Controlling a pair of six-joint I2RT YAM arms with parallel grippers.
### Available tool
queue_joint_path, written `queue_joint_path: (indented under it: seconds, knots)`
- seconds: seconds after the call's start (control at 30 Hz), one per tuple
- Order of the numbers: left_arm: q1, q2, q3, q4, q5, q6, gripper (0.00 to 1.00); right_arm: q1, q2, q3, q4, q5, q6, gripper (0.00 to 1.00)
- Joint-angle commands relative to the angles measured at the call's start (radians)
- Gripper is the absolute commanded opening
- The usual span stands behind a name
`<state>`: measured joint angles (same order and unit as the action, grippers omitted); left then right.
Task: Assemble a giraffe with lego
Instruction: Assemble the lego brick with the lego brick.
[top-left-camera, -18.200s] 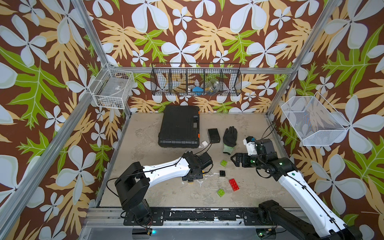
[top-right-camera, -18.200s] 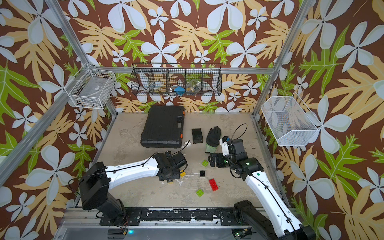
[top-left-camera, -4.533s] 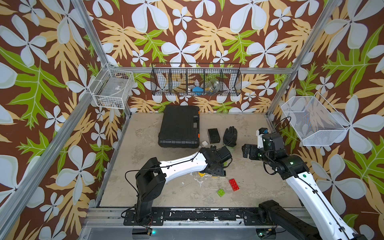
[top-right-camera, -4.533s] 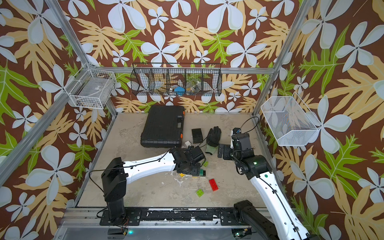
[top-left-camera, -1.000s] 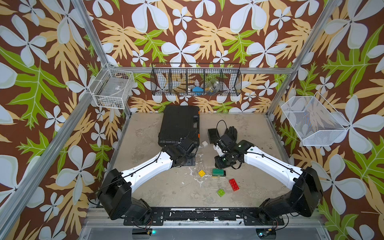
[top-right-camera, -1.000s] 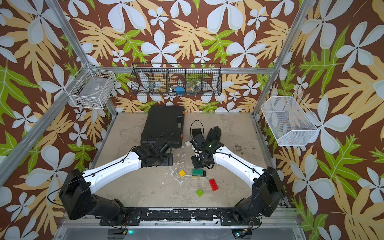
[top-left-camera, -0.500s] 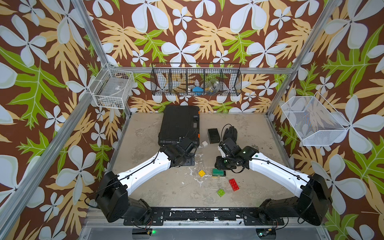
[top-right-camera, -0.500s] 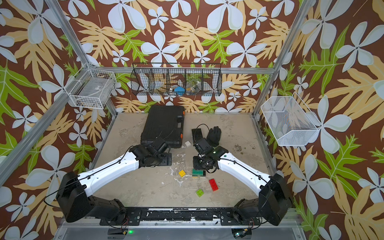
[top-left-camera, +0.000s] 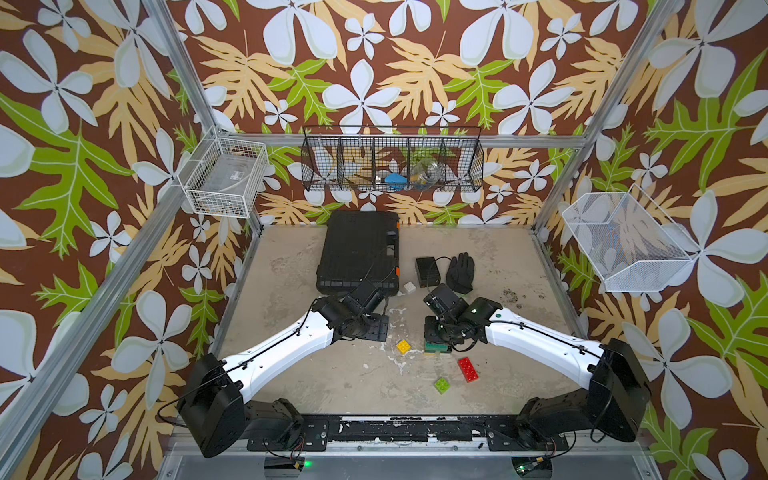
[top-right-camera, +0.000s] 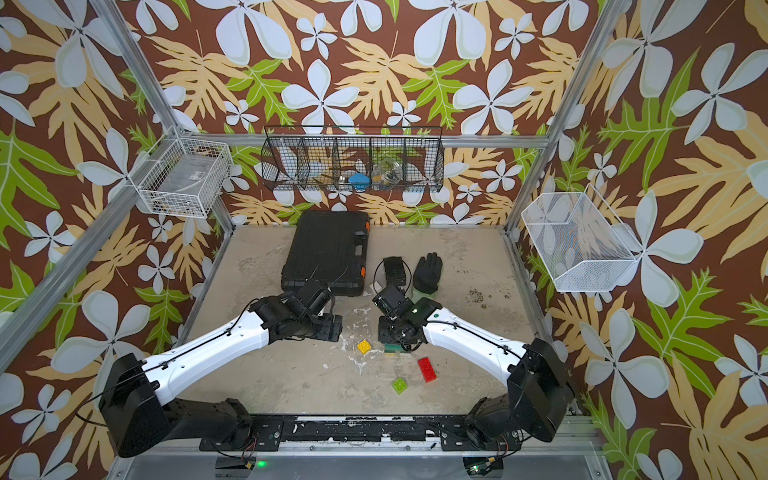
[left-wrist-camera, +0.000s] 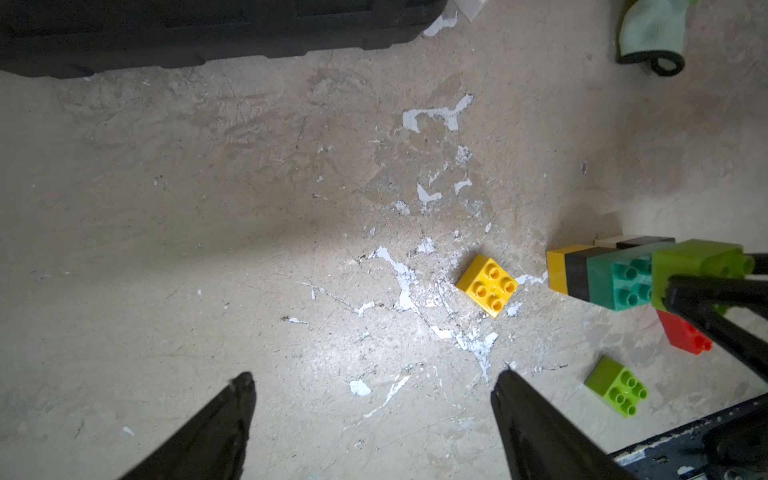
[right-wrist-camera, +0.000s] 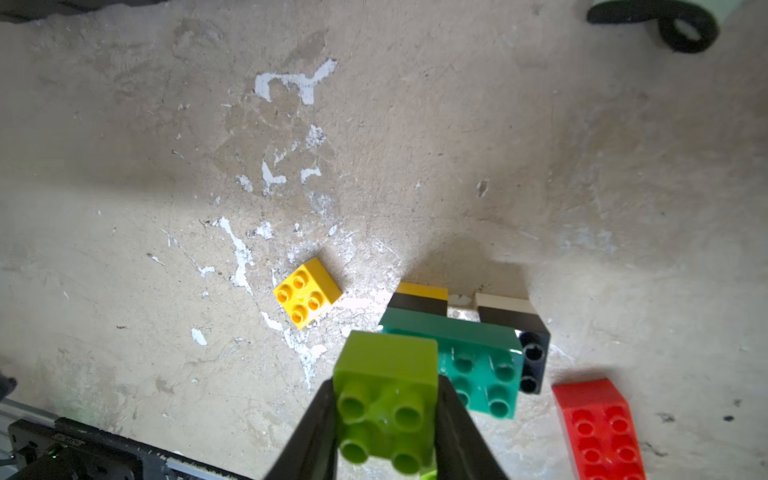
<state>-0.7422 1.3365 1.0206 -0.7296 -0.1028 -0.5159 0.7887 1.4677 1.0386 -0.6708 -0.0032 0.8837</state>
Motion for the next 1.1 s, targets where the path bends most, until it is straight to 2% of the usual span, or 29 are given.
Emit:
queue_joint_path:
  seconds: [0.0, 0.43, 1.07]
  knots:
    - [0.002, -0.017, -0.013, -0.013, 0.003, 0.045, 0.93, 0.023, 0.019, 0.018, -0.011, 0.054, 0.045, 0.13]
    - [0.001, -0.053, -0.029, -0.015, -0.01, 0.075, 0.92, 0.052, 0.043, 0.014, -0.05, 0.101, 0.081, 0.15]
    - [0.001, -0.092, -0.046, -0.026, -0.031, 0.086, 0.93, 0.052, 0.077, -0.008, -0.045, 0.103, 0.09, 0.18]
